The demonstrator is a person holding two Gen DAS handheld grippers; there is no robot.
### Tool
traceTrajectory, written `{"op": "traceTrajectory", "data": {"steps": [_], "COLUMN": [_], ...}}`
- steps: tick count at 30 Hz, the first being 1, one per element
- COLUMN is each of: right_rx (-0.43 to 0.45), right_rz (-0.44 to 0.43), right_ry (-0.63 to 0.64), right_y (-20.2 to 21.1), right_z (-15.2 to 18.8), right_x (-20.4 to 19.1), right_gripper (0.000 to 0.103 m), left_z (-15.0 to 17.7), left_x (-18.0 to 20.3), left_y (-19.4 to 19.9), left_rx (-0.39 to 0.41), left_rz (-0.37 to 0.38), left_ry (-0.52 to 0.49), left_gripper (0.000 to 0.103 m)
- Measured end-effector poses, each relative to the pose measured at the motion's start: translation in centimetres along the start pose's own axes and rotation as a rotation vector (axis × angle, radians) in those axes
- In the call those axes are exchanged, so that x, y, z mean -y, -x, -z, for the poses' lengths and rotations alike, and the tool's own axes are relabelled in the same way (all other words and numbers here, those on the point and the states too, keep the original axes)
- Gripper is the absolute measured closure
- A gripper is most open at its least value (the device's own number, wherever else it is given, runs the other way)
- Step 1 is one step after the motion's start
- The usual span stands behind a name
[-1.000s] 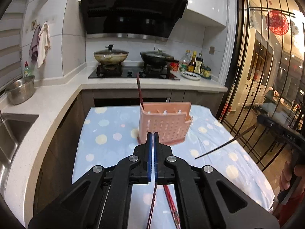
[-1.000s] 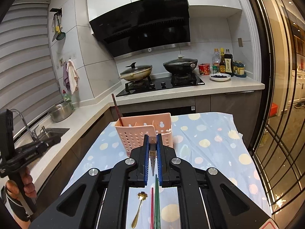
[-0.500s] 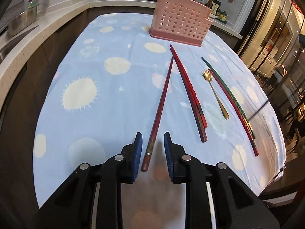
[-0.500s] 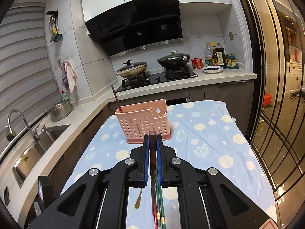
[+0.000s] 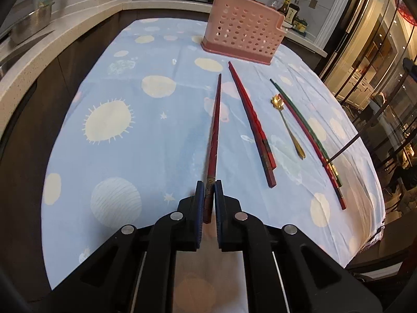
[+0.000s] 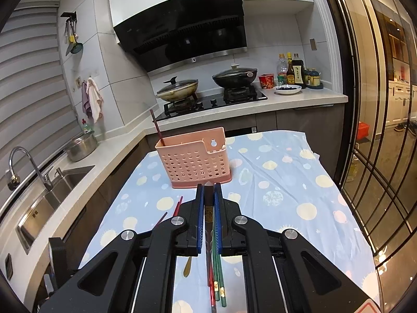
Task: Organize utensils
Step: 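Lift both chopsticks and lower them into the pink holder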
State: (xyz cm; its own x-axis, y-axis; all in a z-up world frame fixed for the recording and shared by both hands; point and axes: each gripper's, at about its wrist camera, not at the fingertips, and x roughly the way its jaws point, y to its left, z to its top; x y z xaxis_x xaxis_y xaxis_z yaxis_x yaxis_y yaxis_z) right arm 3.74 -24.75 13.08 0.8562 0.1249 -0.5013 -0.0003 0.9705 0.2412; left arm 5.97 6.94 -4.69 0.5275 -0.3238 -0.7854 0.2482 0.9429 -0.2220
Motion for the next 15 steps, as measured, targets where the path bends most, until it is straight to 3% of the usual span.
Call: {"op": "traceTrajectory", "data": {"steps": [5,10,15], "right_rx": [0.027,0.075,0.086], "right_rz": [-0.012,-0.022,-0.056], "right_ry": [0.017,0.058,0.069], "right_y": [-0.1,-1.4,-3.8], "right_z": [-1.4,-4.4,-8.1], "right_x": [-0.2,-0.8,-1.3], "right_gripper": [0.096,0.096,0.096], "left_z": [-4.5,-11.4,-17.9], "left_x": [0.8,2.4,4.5], "left_y": [5.0,9.4,11.4], "left_rx": [0.165,0.346,0.461], "left_rz": [0.003,-0.026,-0.032], "left_ry": [-0.042,-0.126,-0.185], "left_gripper": [0.096,0.096,0.096]}}
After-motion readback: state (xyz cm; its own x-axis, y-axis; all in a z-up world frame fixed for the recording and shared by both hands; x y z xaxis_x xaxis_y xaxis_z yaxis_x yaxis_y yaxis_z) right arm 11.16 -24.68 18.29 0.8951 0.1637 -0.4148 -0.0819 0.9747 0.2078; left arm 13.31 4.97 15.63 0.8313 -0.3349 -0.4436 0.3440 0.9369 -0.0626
